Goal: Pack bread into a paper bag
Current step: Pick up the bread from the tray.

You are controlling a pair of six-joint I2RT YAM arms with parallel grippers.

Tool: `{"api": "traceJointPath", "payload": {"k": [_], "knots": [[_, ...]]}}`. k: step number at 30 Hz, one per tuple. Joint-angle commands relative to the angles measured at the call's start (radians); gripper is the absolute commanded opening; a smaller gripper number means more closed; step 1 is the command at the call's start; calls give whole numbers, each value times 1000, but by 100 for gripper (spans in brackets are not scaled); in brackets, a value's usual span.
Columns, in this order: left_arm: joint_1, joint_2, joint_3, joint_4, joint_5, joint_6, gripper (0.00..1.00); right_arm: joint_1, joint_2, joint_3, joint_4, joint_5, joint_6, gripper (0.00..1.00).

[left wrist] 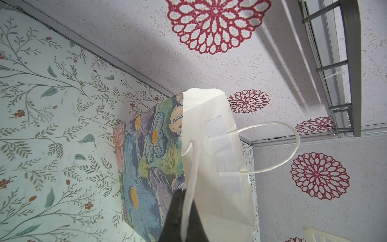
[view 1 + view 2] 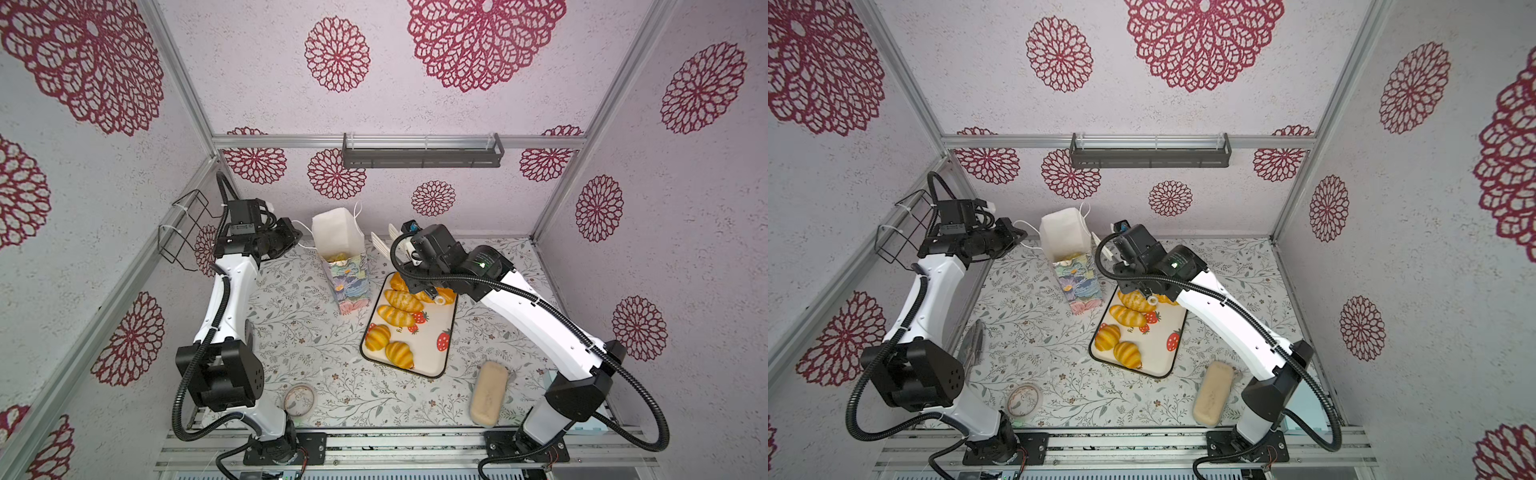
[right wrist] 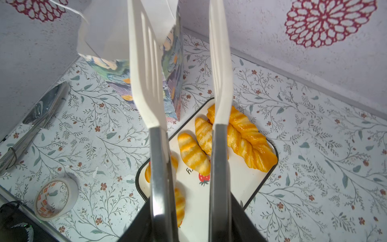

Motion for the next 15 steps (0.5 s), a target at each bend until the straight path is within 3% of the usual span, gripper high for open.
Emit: {"api": "traceJointPath", "payload": {"k": [1, 15], "knots": [[-1, -11, -6, 14, -10, 11, 0, -33, -98, -81, 77, -17, 64, 45], [0, -3, -7, 12, -18, 15, 0, -103, -238, -407, 99, -112, 137, 45]]}}
